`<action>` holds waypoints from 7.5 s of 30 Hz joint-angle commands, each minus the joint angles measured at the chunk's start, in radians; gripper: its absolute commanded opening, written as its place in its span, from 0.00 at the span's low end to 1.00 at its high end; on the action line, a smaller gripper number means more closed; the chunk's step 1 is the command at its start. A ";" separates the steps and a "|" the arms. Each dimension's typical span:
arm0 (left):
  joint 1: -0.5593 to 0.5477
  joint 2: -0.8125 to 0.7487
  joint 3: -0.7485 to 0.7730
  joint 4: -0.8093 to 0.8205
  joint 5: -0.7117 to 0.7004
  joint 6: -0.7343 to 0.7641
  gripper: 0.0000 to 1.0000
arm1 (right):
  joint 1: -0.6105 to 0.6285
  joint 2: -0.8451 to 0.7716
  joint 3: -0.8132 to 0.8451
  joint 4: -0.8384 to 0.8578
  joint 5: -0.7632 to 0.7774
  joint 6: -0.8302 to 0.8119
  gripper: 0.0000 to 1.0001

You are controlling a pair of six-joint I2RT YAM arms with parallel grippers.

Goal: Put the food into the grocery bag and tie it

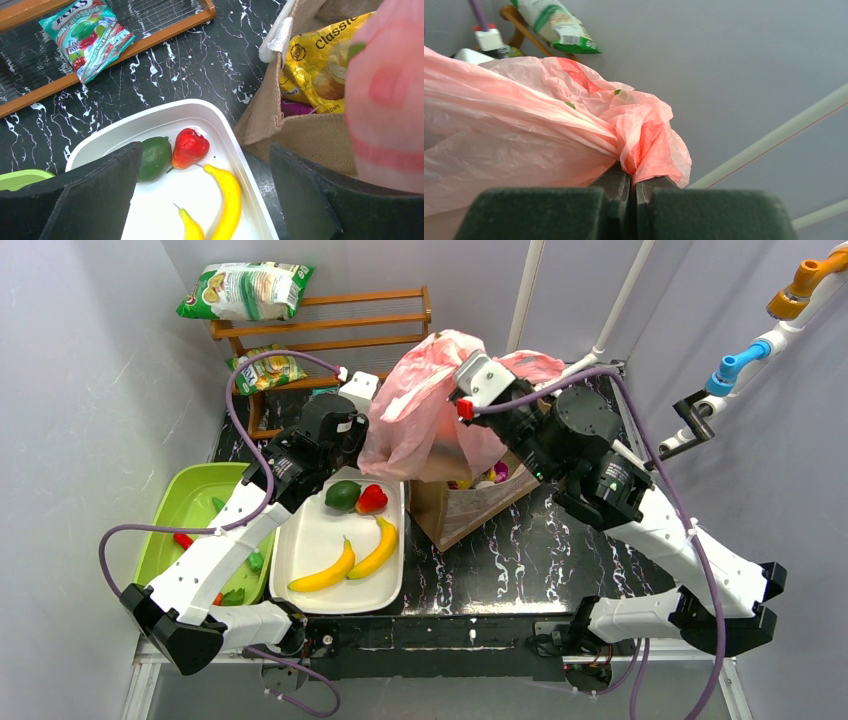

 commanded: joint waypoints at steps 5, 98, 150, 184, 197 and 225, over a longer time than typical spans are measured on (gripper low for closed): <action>0.003 -0.023 -0.014 -0.001 -0.023 0.024 0.98 | -0.166 -0.030 -0.012 0.152 -0.092 0.020 0.01; 0.002 0.250 0.193 0.275 0.508 -0.007 0.86 | -0.640 0.096 -0.279 -0.634 -0.546 0.729 0.80; -0.070 0.510 0.533 0.141 0.654 -0.153 0.93 | -0.640 -0.254 -0.206 -0.771 -0.251 1.176 0.89; 0.084 0.544 0.395 0.117 0.519 -0.161 0.74 | -0.698 -0.066 -0.294 -0.840 -0.257 1.503 0.58; 0.087 0.588 0.381 0.120 0.508 -0.161 0.67 | -0.717 -0.054 -0.303 -0.849 -0.285 1.463 0.01; 0.093 0.580 0.387 0.126 0.554 -0.206 0.00 | -0.727 -0.093 -0.286 -0.699 -0.346 1.316 0.01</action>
